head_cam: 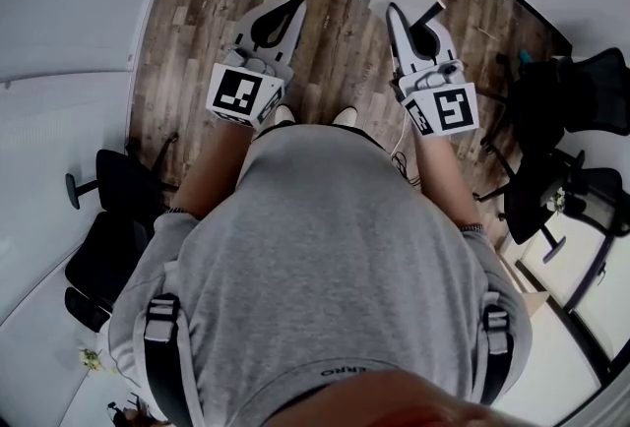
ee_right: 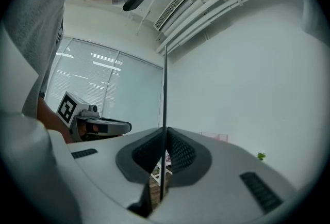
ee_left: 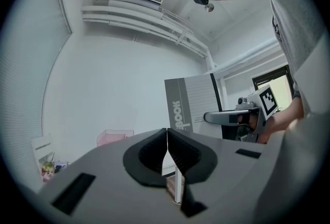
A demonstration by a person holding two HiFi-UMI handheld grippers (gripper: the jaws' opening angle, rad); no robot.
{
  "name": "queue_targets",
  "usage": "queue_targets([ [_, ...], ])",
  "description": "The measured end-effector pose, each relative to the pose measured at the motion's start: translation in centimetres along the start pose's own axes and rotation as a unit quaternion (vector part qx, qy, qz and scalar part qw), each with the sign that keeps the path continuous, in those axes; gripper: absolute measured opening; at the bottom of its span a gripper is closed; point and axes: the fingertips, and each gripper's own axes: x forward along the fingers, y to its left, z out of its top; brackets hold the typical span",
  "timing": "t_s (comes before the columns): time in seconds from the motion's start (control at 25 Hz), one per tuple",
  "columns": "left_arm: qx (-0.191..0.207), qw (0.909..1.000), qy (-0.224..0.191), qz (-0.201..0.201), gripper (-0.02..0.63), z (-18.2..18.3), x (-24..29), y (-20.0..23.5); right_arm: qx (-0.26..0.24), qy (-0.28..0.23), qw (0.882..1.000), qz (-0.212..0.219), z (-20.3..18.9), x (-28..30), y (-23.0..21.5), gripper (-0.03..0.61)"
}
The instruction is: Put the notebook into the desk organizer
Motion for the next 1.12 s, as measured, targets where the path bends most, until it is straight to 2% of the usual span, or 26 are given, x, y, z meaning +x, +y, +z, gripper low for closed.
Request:
queue_targets([
  [0.52, 0.016, 0.9993, 0.001, 0.034, 0.020, -0.4, 2.4, -2.8, 0.005, 0.001, 1.000, 0.019, -1.4, -2.1, -4.5, 0.015],
  [0.72, 0.012, 0.9987, 0.006, 0.049, 0.020, -1.0, 3.5, -0.5, 0.006, 0.003, 1.000, 0.029, -1.6, -0.1, -5.5, 0.015],
  [0.92, 0.014, 0.9989, 0.004, 0.046, 0.020, -1.8, 5.0, 1.2, 0.001, 0.007, 0.999, 0.035, -2.4, 2.0, -6.2, 0.015],
  [1.12, 0.006, 0.9992, 0.003, 0.038, 0.020, -2.3, 7.6, 6.4, 0.001, 0.013, 0.999, 0.034, -2.6, 7.8, -7.3, 0.015],
])
